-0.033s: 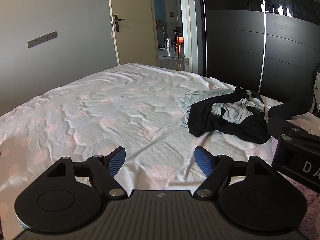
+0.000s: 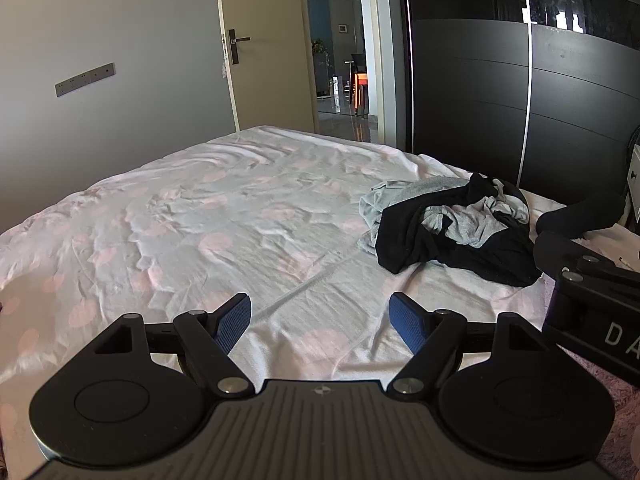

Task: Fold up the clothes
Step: 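Approach the black and grey clothes pile with both tools open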

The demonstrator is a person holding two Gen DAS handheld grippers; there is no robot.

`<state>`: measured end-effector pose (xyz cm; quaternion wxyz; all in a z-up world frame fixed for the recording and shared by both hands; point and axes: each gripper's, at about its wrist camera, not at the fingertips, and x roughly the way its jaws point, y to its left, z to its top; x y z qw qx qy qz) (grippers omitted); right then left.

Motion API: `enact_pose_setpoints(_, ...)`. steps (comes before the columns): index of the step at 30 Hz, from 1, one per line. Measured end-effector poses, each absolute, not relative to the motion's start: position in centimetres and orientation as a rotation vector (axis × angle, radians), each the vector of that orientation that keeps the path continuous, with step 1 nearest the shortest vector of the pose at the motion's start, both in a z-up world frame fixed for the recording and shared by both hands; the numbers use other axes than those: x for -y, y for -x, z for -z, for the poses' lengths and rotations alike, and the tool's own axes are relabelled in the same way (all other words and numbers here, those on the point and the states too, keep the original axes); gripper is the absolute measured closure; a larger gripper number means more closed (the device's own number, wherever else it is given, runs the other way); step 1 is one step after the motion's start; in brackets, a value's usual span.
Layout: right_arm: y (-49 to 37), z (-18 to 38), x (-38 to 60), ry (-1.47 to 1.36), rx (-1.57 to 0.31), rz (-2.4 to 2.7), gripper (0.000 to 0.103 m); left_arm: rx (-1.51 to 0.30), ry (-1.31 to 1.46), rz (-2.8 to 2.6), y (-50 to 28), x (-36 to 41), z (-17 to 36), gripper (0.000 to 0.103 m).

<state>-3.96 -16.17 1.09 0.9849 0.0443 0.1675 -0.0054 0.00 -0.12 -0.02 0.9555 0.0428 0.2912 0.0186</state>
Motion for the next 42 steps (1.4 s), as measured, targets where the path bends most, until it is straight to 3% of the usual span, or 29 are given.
enact_pose_setpoints(42, 4.2, -1.2, 15.4, -0.094, -0.349, -0.025, 0.003, -0.605, -0.094, -0.065, 0.4, -0.4, 0.2, 0.028)
